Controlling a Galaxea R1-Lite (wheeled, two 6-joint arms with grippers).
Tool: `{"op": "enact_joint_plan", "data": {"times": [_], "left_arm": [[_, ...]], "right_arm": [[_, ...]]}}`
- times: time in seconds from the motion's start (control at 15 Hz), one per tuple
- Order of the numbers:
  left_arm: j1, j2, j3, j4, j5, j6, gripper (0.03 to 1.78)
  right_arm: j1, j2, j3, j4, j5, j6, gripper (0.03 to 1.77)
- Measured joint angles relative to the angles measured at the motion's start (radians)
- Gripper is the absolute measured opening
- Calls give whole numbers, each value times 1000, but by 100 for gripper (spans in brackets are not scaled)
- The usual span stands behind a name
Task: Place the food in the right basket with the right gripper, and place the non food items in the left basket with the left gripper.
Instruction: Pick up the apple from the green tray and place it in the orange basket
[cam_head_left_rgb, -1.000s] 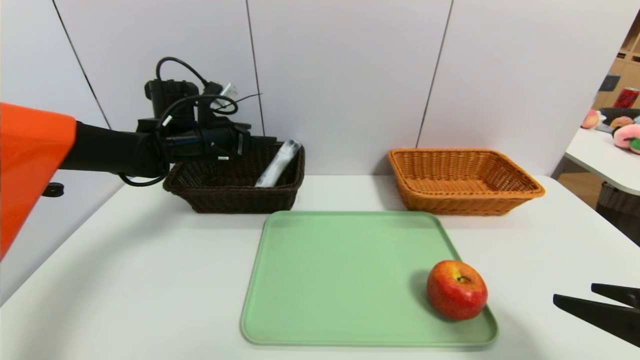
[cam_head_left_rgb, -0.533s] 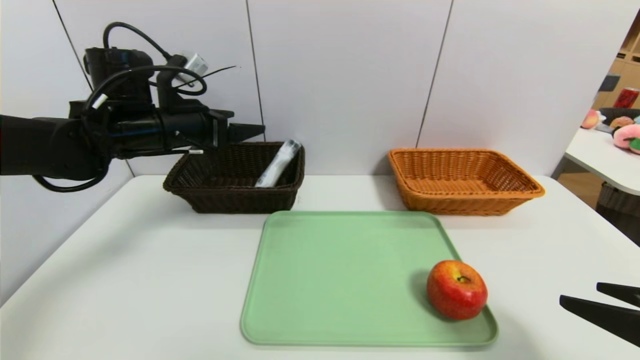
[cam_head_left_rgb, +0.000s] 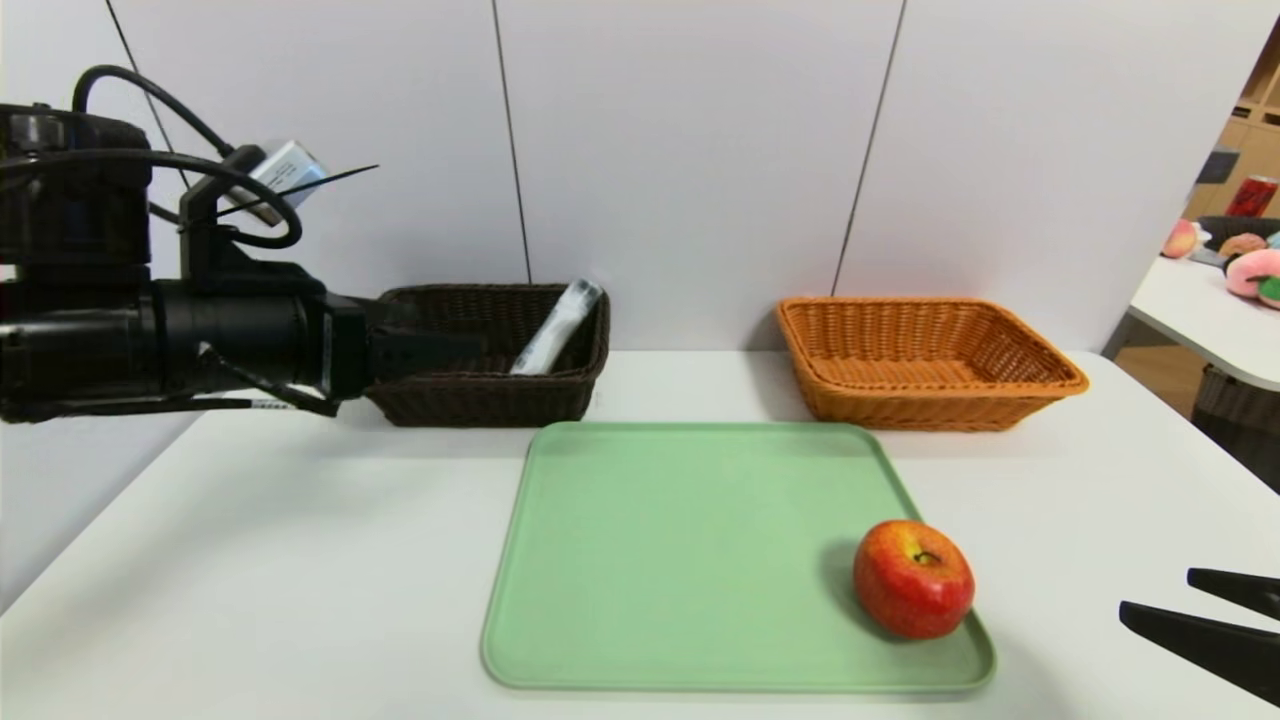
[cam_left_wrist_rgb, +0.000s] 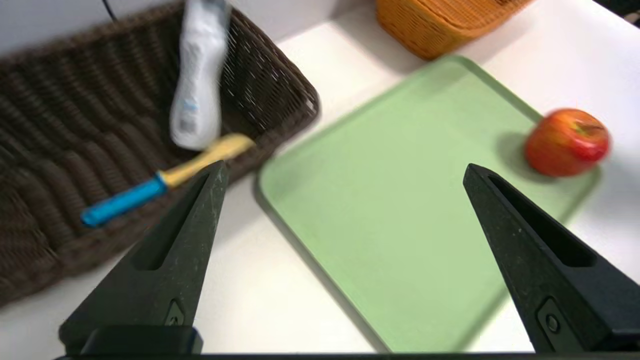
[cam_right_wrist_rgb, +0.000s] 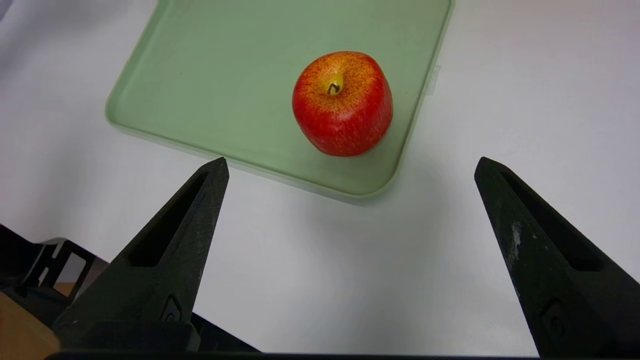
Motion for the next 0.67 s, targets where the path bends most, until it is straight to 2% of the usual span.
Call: {"op": "enact_joint_plan", "data": {"times": [0.13,0.27,0.53,0.67], "left_arm": [[-19,-54,33,99,-8,-23,168],[-42,-93,66,170,-46,-26,169],[-114,-139,141,178,-130,-19,169],[-140,-148,172,176,-139,-17,169]], "right_arm": [[6,-1,-2,-2,15,0,170],[13,-3,-6,-2,21,0,170],[54,7,-31,-3,18,-2,170],[89,27,-52,-3,17,-1,170]]}}
